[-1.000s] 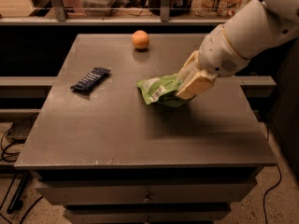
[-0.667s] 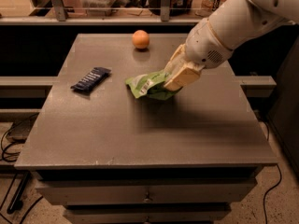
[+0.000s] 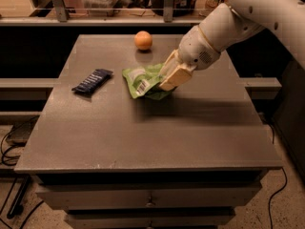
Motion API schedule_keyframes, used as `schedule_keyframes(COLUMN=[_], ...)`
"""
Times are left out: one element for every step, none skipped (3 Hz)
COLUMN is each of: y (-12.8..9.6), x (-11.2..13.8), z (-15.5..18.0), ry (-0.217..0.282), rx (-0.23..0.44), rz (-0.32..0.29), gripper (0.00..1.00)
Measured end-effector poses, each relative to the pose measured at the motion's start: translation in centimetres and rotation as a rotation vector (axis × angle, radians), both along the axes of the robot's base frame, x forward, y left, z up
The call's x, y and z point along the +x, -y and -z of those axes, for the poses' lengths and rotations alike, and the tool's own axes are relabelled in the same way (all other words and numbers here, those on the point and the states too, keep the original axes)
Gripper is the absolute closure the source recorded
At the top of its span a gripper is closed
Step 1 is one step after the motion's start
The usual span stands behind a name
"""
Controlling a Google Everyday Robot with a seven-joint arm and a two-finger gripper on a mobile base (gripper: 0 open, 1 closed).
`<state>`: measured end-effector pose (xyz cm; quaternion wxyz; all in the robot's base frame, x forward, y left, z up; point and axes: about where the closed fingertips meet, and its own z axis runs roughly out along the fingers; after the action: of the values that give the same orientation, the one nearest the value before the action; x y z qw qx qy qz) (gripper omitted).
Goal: Move green rice chip bag near rxbar blueberry
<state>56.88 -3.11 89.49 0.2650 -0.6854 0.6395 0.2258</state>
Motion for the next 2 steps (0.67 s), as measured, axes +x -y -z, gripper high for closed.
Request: schedule_keyframes(y=[-1.0, -2.9], x=[1.1, 1.8], z=[1.1, 1.6], ry=[-0.026, -0.041], rx=[0.015, 0.028], rz=[-0.017, -0.046], gripper=[0.88, 0.7])
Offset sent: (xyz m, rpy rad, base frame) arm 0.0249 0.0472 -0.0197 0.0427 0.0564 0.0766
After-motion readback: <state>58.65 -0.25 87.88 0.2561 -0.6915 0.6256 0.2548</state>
